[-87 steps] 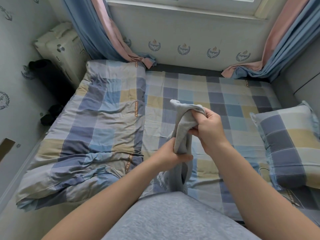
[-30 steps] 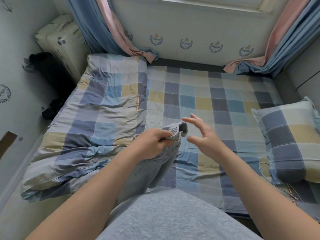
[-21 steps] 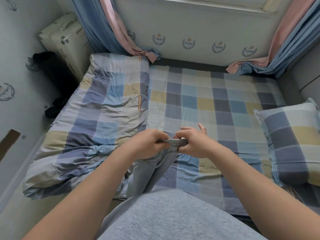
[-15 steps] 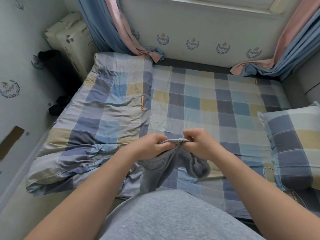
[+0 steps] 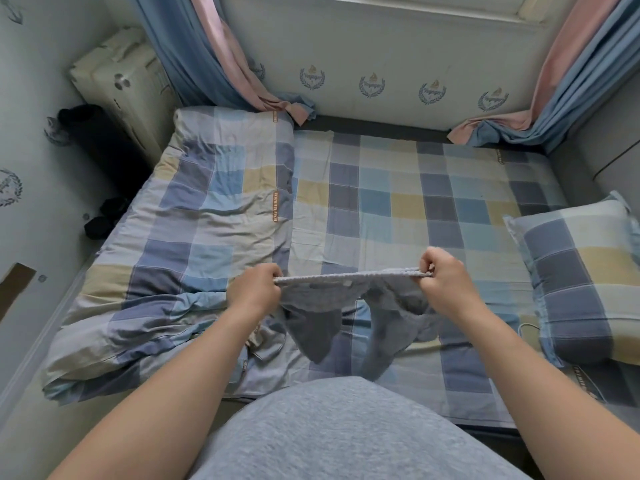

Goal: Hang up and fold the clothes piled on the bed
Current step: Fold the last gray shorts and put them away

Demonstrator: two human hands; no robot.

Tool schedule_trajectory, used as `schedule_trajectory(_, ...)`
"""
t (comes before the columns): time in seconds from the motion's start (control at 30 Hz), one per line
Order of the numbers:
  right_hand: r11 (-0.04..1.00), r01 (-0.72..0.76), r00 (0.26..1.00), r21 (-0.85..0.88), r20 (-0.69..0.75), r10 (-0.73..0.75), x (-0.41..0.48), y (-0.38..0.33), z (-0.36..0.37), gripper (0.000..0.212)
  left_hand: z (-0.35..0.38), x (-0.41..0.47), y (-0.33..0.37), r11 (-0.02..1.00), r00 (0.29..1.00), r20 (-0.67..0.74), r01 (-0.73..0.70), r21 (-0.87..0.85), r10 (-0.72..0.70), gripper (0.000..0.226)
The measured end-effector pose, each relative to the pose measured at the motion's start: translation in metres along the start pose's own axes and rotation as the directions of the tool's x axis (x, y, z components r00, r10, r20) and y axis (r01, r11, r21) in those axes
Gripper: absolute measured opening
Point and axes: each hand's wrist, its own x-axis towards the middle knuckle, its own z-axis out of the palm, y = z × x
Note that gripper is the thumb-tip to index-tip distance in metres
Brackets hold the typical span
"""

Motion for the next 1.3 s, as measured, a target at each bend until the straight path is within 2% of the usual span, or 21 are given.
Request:
schedule_trajectory(0.07,0.998,-0.037,0.998,-0.053,-0.057,0.034,0.001,0.015,-0.008,0.026,-0.006,0.005,-0.013,0.997,0.997,-0.014,0.079,-0.013,-0.079,0.026)
schedule_trajectory(0.17,0.985,-0.126,0.984,-0.116,-0.138,0.110,0.002,0.038,-0.016,0.030,-0.016,0.010,-0.029,0.985,0.986,-0.031,0.165,-0.038,-0.167,0.025)
schedule_trajectory(0.23,0.975,-0.214,0.961,-0.067,-0.192,0.198,0.003,0.047,-0.019,0.030,-0.022,0.013,-0.035,0.977,0.983,-0.019,0.181,-0.113,-0.184,0.027)
schedule_trajectory(0.27,0.964,-0.265,0.944,-0.013,-0.209,0.257,0.004,0.049,-0.021,0.028,-0.024,0.016,-0.036,0.957,0.980,-0.005,0.194,-0.218,-0.200,0.029)
schedule_trajectory(0.3,0.946,-0.319,0.922,0.059,-0.213,0.324,0.006,0.049,-0.022,0.027,-0.027,0.017,-0.035,0.900,0.973,0.033,0.226,-0.371,-0.230,0.031)
schedule_trajectory(0.37,0.880,-0.414,0.876,0.234,-0.160,0.455,0.011,0.048,-0.023,0.029,-0.031,0.015,-0.030,0.676,0.940,0.202,0.340,-0.654,-0.277,0.036)
schedule_trajectory(0.4,0.826,-0.460,0.853,0.326,-0.097,0.513,0.013,0.046,-0.022,0.034,-0.034,0.013,-0.027,0.563,0.921,0.292,0.389,-0.729,-0.259,0.037)
schedule_trajectory(0.47,0.677,-0.533,0.803,0.508,0.052,0.593,0.014,0.039,-0.020,0.040,-0.037,0.011,-0.020,0.344,0.875,0.436,0.483,-0.805,-0.209,0.035)
schedule_trajectory(0.53,0.502,-0.544,0.770,0.672,0.163,0.616,0.014,0.031,-0.018,0.033,-0.039,0.010,-0.018,0.143,0.823,0.533,0.562,-0.815,-0.198,0.025)
schedule_trajectory(0.63,0.261,-0.536,0.752,0.803,0.314,0.579,0.014,0.023,-0.023,0.025,-0.043,0.009,-0.025,0.073,0.772,0.609,0.628,-0.775,-0.179,0.006)
schedule_trajectory(0.67,0.187,-0.533,0.751,0.825,0.359,0.554,0.013,0.023,-0.026,0.023,-0.044,0.008,-0.027,0.052,0.763,0.628,0.641,-0.766,-0.151,0.005)
schedule_trajectory(0.73,0.058,-0.522,0.753,0.851,0.428,0.499,0.011,0.024,-0.031,0.017,-0.046,0.008,-0.031,-0.031,0.759,0.645,0.645,-0.763,-0.086,0.017)
schedule_trajectory(0.83,-0.040,-0.498,0.779,0.866,0.467,0.419,0.009,0.025,-0.035,0.017,-0.048,0.010,-0.031,-0.214,0.804,0.595,0.581,-0.785,-0.003,0.026)
schedule_trajectory(0.9,-0.017,-0.473,0.813,0.881,0.443,0.378,0.007,0.024,-0.034,0.025,-0.046,0.012,-0.027,-0.255,0.847,0.532,0.513,-0.819,-0.003,0.015)
schedule_trajectory(0.93,0.027,-0.454,0.831,0.890,0.413,0.374,0.006,0.023,-0.033,0.027,-0.044,0.012,-0.024,-0.223,0.875,0.484,0.470,-0.854,-0.008,0.008)
schedule_trajectory(0.97,0.082,-0.431,0.846,0.899,0.371,0.383,0.005,0.022,-0.030,0.028,-0.041,0.013,-0.022,-0.143,0.907,0.421,0.413,-0.899,-0.022,0.014)
schedule_trajectory(1.07,0.285,-0.358,0.868,0.889,0.203,0.454,0.008,0.023,-0.024,0.015,-0.033,0.014,-0.020,0.271,0.977,0.172,0.200,-0.941,-0.125,0.017)
schedule_trajectory(1.13,0.497,-0.340,0.882,0.799,0.087,0.463,0.012,0.027,-0.022,0.008,-0.030,0.016,-0.024,0.503,0.985,0.037,0.119,-0.856,-0.170,0.010)
schedule_trajectory(1.2,0.704,-0.308,0.901,0.640,-0.042,0.433,0.015,0.033,-0.020,0.010,-0.030,0.019,-0.027,0.656,0.986,-0.067,0.048,-0.754,-0.150,0.014)
schedule_trajectory(1.27,0.817,-0.260,0.911,0.515,-0.149,0.384,0.018,0.036,-0.020,0.013,-0.031,0.021,-0.027,0.808,0.979,-0.146,0.028,-0.589,-0.140,0.029)
schedule_trajectory(1.3,0.851,-0.241,0.915,0.466,-0.184,0.360,0.018,0.037,-0.021,0.017,-0.033,0.021,-0.026,0.849,0.973,-0.172,0.039,-0.527,-0.151,0.032)
